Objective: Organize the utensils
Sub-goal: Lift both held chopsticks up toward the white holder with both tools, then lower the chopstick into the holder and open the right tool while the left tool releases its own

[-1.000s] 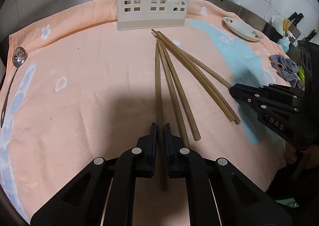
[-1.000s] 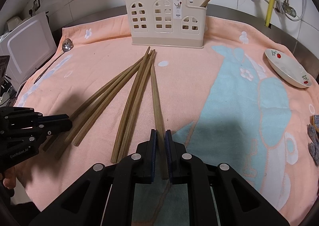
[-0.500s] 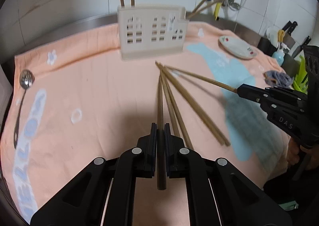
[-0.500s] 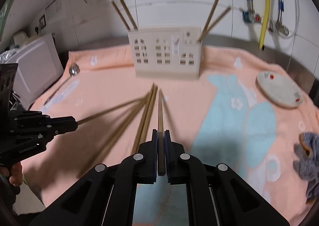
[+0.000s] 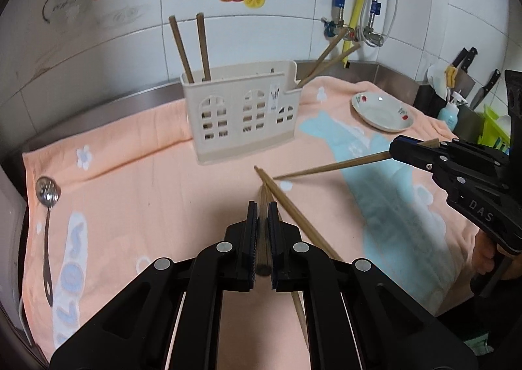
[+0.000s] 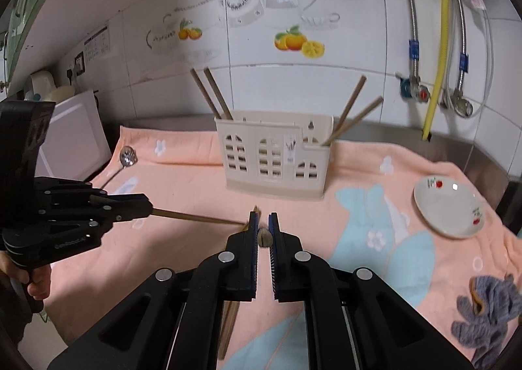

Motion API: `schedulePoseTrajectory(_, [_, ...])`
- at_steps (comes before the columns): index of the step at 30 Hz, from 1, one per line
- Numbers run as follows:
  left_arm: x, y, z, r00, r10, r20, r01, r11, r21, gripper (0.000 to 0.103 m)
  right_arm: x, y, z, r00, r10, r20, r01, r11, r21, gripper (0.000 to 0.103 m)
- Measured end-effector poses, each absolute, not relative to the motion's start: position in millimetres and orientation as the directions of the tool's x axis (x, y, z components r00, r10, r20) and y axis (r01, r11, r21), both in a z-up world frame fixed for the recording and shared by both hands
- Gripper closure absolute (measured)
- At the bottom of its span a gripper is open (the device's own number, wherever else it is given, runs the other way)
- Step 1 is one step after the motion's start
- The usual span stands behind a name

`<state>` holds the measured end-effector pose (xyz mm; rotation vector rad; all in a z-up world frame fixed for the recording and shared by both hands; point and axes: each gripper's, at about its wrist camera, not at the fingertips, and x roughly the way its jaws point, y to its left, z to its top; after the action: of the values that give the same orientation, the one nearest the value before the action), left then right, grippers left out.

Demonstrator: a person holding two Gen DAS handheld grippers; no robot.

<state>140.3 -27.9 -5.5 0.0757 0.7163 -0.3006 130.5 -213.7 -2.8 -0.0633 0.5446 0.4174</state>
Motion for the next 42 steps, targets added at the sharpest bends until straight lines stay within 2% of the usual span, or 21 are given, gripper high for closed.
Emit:
schedulePoseTrajectory(15, [190, -25, 54, 0.744, -0.275, -0.609, 0.321, 0.947, -0.035, 0.098, 179, -218, 80, 0.778, 0.420, -0.468, -0.460, 0.887, 0.031, 0.097])
schedulePoseTrajectory(23, [209, -33, 121, 0.811, -0.295, -0.505, 0.340, 0.940, -0.004, 0.098, 200, -225, 131, 0.798, 0.419, -0.433, -0.463, 0.886, 0.003, 0.097])
schedulePoseTrajectory(31, [244, -36, 175, 0.874, -0.270, -0.404, 0.299, 0.954, 0.008, 0.098, 226, -229, 154, 0.814, 0.401, -0.420, -0.442, 0.897, -0.001, 0.097])
schedulePoseTrajectory(35, [263, -32, 182, 0.898, -0.226, -0.378, 0.253, 0.967, 0.024, 0.098, 240, -229, 158, 0.821, 0.389, -0.418, -0.431, 0.902, -0.009, 0.097])
schedulePoseTrajectory(42, [296, -17, 154, 0.883, -0.214, -0.417, 0.213, 0.976, -0.050, 0.098, 260, -228, 150, 0.832, 0.362, -0.421, -0.405, 0.914, -0.015, 0.097])
